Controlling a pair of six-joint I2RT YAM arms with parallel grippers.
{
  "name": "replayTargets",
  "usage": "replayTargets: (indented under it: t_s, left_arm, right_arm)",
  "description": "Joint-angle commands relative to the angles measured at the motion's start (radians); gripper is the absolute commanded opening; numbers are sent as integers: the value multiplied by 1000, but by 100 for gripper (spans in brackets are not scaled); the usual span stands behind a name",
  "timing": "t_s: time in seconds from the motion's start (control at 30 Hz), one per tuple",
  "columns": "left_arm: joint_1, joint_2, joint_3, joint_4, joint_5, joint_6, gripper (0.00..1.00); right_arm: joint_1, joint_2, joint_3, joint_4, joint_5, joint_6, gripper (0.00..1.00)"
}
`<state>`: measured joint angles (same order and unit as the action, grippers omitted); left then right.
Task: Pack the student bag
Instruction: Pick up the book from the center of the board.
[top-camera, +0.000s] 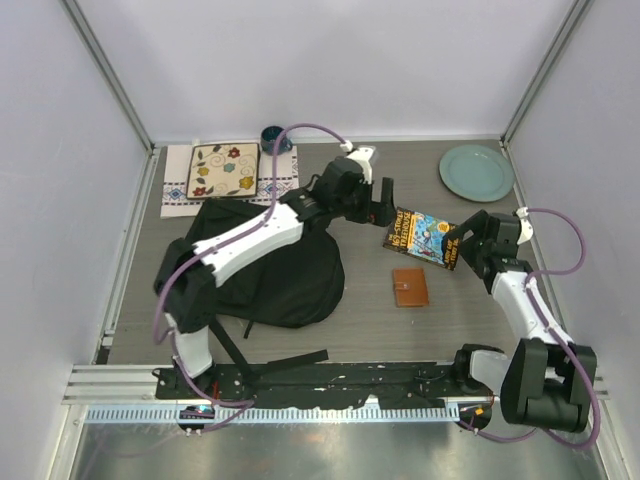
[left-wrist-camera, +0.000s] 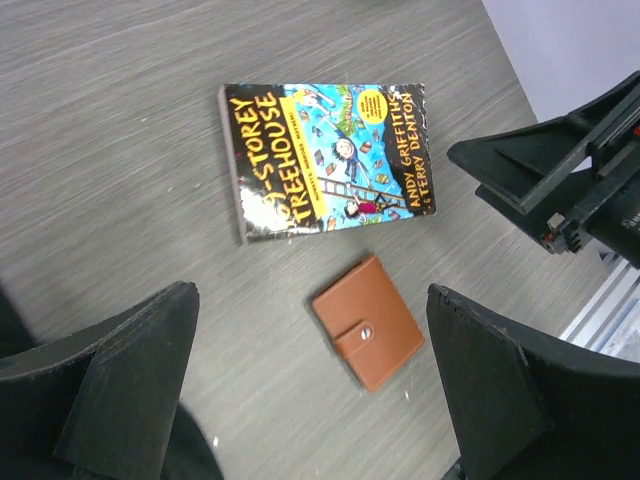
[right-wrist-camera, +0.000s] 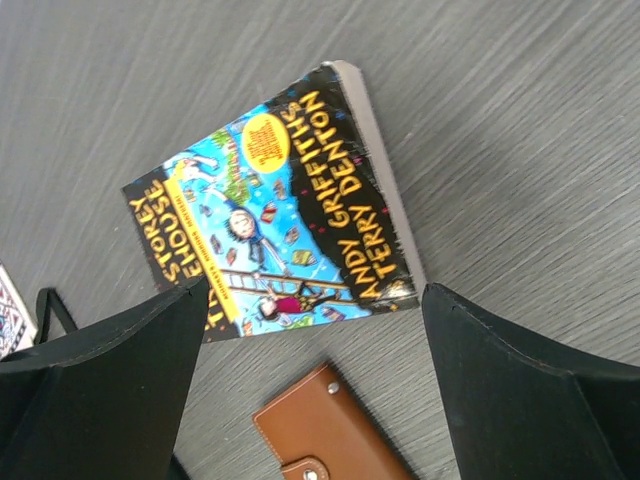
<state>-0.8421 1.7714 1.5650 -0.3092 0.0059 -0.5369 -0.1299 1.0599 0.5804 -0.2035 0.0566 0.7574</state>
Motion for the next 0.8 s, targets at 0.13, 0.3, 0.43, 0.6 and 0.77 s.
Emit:
replayTargets:
  t_s: [0.13,0.3,0.43,0.6,0.77]
  left_arm:
    - [14,320,220,107,176,15,100]
    - [35,433,283,163,216,-35,100]
    - [40,520,319,205,233,-70,99]
    - [41,621,359,179,241,-90,97]
    - [41,658,352,197,289,-117,91]
  right_arm:
    - [-120,159,67,107,-147,-58,93]
    - [-145,281,73,191,-230,-76,93]
    - [-146,377,62,300,-281,-87,93]
    - [-148,457,59,363,-323,-101,91]
    - [-148,462,32,401,-382,-99,76]
